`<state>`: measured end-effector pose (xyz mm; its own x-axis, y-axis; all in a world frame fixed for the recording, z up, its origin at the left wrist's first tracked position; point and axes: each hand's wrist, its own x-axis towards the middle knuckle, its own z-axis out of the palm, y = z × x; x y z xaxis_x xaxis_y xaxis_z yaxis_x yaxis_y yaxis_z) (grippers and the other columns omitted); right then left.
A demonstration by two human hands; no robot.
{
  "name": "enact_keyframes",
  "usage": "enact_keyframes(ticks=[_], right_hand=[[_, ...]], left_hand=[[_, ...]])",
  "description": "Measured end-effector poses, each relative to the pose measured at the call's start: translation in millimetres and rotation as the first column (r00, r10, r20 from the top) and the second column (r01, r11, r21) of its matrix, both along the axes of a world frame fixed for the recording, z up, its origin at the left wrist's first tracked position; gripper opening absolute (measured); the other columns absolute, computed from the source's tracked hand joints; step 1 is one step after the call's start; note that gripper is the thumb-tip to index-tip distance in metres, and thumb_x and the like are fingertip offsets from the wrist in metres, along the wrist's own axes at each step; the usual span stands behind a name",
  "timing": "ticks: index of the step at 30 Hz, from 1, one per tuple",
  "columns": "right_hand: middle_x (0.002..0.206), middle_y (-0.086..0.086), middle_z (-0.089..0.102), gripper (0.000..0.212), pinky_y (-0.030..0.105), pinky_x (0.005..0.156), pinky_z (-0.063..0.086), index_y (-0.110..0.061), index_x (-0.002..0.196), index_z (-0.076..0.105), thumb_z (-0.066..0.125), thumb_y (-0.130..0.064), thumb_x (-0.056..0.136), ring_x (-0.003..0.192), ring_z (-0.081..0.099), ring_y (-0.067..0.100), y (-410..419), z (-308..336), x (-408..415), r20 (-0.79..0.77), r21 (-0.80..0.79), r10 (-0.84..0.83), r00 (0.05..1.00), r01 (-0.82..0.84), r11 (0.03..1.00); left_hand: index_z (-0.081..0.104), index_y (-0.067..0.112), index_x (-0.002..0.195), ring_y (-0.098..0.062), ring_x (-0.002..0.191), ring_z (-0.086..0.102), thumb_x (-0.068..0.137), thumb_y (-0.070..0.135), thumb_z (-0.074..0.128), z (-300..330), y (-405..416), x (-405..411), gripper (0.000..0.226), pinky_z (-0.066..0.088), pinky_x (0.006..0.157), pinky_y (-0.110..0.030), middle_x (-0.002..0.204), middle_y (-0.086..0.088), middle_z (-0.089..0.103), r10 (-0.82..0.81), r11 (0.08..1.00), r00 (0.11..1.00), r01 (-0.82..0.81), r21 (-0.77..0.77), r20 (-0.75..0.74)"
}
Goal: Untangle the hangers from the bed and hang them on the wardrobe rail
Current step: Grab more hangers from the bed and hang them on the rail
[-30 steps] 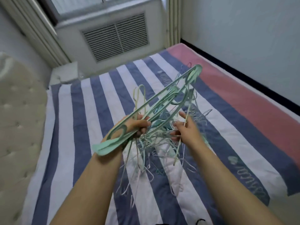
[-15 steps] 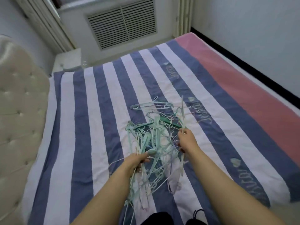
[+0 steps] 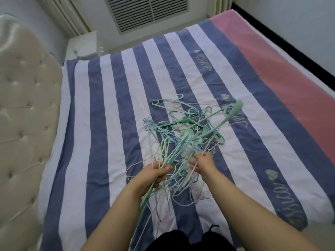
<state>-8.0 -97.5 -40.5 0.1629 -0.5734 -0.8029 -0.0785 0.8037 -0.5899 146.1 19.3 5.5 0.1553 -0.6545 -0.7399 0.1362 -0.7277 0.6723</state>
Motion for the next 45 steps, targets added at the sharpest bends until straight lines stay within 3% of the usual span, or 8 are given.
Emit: enact_keyframes(ticks=[4,9,16,19,25,33,41,45], right_hand=[[0.095,0.012,0.053,0.029,0.022,0.035,0.039,-0.016,0.125,0.043,0.028,-0.007,0.102,0.039,0.049,0.013,2.4,2.1,-6.4,-0.111,-0.175,-0.057,0.992,0.037,0.984],[0.103,0.004,0.060,0.031,0.041,0.082,0.050,-0.032,0.119,0.055,0.035,-0.030,0.096,0.094,0.058,0.023,42.2,29.0,20.8,-0.209,-0.560,0.298,0.931,-0.364,0.744],[0.093,0.015,0.064,0.032,0.038,0.064,0.037,-0.024,0.121,0.050,0.031,-0.038,0.100,0.086,0.060,0.037,74.6,52.9,15.8,-0.616,-0.548,0.593,0.518,-0.823,0.148],[0.071,0.002,0.059,0.043,0.037,0.059,0.039,-0.015,0.075,0.059,0.037,-0.045,0.098,0.072,0.058,0.027,62.8,40.9,-6.7,-0.524,-0.585,0.504,0.687,-0.720,0.374],[0.111,0.009,0.058,0.054,0.041,0.082,0.049,-0.008,0.126,0.045,0.056,-0.047,0.090,0.095,0.057,0.027,11.2,0.5,-34.8,-0.269,-0.353,0.125,0.955,-0.218,0.910],[0.136,0.015,0.049,0.075,0.037,0.095,0.039,-0.005,0.136,0.043,0.047,-0.062,0.088,0.121,0.049,0.033,-26.9,15.6,-23.6,-0.209,-0.378,-0.084,0.974,-0.002,0.926],[0.102,0.003,0.070,0.059,0.049,0.096,0.047,-0.020,0.108,0.069,0.089,-0.039,0.056,0.103,0.062,0.029,-20.1,17.2,-42.6,0.583,-0.076,0.291,0.759,-0.305,0.949],[0.108,0.003,0.062,0.083,0.040,0.087,0.048,-0.015,0.113,0.063,0.045,-0.083,0.070,0.099,0.057,0.023,-19.2,22.4,-22.5,0.212,-0.113,0.027,0.977,-0.003,0.994]], left_hand=[[0.067,0.011,0.105,-0.008,0.054,0.042,0.097,0.016,0.055,13.0,-3.1,5.6,0.016,0.030,0.044,-0.018,0.077,0.002,0.063,0.167,0.984,0.986,-0.168,-0.063,-0.017],[0.062,0.012,0.111,-0.014,0.090,0.067,0.092,0.035,0.054,15.0,-16.7,-5.0,0.031,0.053,0.068,-0.026,0.112,-0.001,0.069,0.310,0.936,0.929,-0.335,-0.106,-0.200],[0.058,0.008,0.080,-0.012,0.056,0.067,0.097,0.021,0.054,13.4,-39.9,-17.8,0.022,0.053,0.052,-0.024,0.055,-0.001,0.065,0.449,0.886,0.871,-0.463,-0.029,-0.198],[0.054,0.008,0.078,-0.011,0.042,0.059,0.100,0.017,0.048,13.8,-29.6,-11.8,0.025,0.048,0.041,-0.020,0.048,-0.002,0.058,0.354,0.935,0.928,-0.353,0.029,-0.115],[0.054,0.012,0.076,-0.012,0.055,0.054,0.096,0.016,0.056,29.2,-2.1,4.2,0.021,0.044,0.061,-0.029,0.064,-0.003,0.059,-0.297,0.954,0.921,0.297,0.037,0.252],[0.055,0.014,0.066,-0.009,0.056,0.053,0.088,0.029,0.068,96.2,18.1,28.6,0.030,0.047,0.061,-0.021,0.057,0.005,0.055,-0.493,0.836,0.684,0.543,0.075,0.537],[0.054,0.020,0.051,-0.018,0.052,0.043,0.086,0.024,0.072,144.1,43.8,71.9,0.039,0.041,0.055,-0.028,0.052,-0.004,0.044,-0.319,0.911,0.720,0.413,-0.010,0.617],[0.068,0.005,0.076,-0.018,0.058,0.045,0.086,0.022,0.071,159.0,57.2,87.2,0.020,0.041,0.054,-0.029,0.061,-0.007,0.052,-0.266,0.920,0.777,0.381,-0.089,0.570]])
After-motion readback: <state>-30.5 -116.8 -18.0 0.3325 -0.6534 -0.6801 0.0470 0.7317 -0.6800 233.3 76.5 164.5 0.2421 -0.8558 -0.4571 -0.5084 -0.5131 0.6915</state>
